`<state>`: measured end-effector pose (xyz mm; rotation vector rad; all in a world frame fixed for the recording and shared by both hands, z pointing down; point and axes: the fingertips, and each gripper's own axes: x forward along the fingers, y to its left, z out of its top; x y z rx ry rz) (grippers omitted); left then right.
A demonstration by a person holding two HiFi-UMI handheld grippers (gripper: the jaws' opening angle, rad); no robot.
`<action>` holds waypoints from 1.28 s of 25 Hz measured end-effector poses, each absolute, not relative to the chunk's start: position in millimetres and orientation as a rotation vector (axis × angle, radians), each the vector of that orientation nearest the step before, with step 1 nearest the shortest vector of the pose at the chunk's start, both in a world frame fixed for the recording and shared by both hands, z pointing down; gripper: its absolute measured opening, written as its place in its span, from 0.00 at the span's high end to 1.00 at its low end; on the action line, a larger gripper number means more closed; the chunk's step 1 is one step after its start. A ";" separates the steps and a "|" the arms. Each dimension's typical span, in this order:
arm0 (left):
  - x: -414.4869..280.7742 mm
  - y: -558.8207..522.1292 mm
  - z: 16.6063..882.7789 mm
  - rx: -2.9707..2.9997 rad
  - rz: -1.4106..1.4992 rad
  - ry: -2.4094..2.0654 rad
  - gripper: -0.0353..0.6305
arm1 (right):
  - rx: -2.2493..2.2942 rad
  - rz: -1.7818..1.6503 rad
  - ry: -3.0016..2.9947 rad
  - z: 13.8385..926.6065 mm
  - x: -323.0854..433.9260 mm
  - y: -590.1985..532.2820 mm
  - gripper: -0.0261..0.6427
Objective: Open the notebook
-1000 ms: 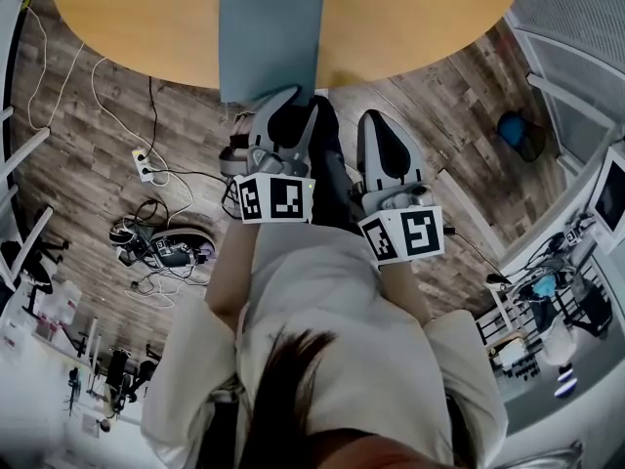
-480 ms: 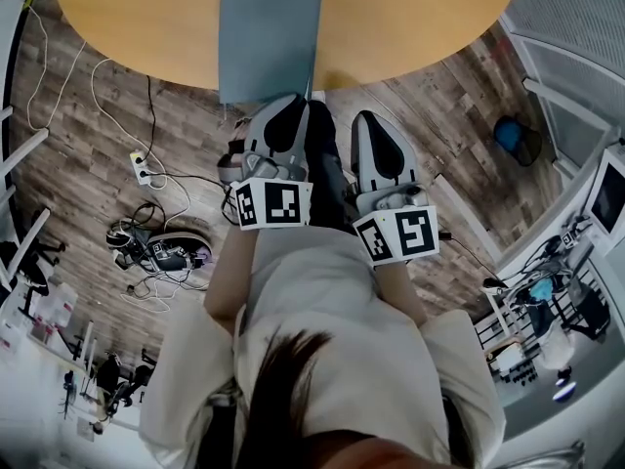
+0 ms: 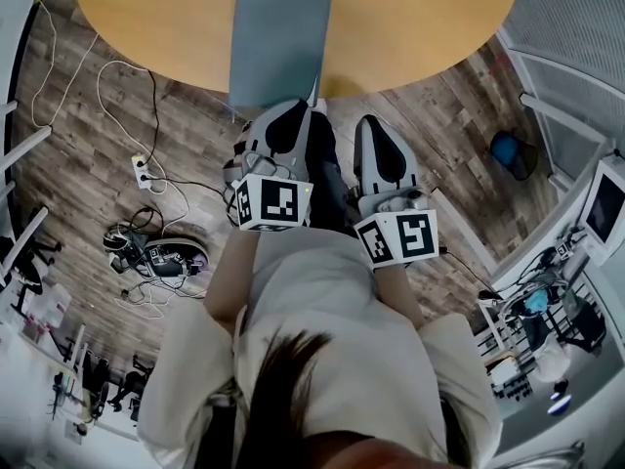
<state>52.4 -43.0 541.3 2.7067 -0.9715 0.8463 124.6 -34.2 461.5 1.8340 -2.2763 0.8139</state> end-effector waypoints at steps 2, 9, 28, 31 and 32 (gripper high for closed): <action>50.1 -44.4 536.4 2.684 0.808 -0.982 0.90 | 1.833 0.797 -2.285 456.8 124.0 -35.9 0.96; 42.3 -48.7 519.7 2.631 0.722 -1.039 0.91 | 1.813 0.746 -2.319 441.1 116.6 -42.7 0.96; -0.6 -64.2 470.5 2.564 0.543 -1.190 0.91 | 1.777 0.654 -2.422 403.9 93.7 -62.1 0.96; -11.9 -65.5 464.0 2.556 0.526 -1.223 0.91 | 1.768 0.636 -2.427 399.5 89.6 -63.4 0.96; -16.1 -66.1 461.7 2.552 0.520 -1.236 0.91 | 1.763 0.625 -2.429 397.7 88.2 -63.8 0.96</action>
